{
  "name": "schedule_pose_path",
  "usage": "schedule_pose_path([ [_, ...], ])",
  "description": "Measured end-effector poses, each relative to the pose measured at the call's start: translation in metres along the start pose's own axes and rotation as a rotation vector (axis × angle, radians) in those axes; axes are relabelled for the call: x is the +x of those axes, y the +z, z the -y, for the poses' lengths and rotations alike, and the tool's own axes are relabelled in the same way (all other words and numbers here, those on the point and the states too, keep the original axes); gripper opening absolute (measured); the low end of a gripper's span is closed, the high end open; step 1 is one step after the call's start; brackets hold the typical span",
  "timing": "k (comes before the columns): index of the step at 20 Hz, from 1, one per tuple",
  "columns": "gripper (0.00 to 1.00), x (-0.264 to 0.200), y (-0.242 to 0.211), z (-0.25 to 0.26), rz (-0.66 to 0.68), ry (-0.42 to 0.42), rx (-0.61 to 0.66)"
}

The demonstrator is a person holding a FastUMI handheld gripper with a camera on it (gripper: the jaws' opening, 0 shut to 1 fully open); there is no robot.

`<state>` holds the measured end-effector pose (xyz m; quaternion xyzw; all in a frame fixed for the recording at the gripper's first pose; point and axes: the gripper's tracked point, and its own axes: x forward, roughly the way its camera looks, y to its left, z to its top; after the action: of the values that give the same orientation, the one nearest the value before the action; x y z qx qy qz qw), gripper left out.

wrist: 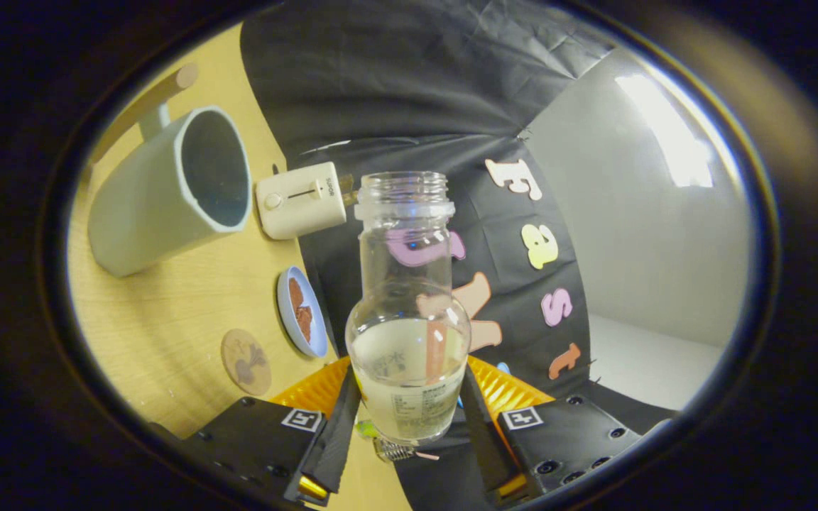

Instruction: Take the bottle from table, then pour the juice into the cup, finally place the bottle on the coaster

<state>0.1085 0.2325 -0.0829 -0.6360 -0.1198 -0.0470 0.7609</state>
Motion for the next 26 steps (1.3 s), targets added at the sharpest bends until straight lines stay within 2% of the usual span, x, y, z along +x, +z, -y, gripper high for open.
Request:
schedule_pose_path([
  [5,0.76,-0.002,0.009,-0.008,0.040,-0.009,-0.067],
  [10,0.76,-0.003,0.021,0.004,0.096,-0.075,-0.206],
  [18,0.76,-0.001,0.023,-0.001,0.123,-0.086,-0.275],
  [26,0.76,0.002,0.025,-0.001,0.136,-0.103,-0.291],
])
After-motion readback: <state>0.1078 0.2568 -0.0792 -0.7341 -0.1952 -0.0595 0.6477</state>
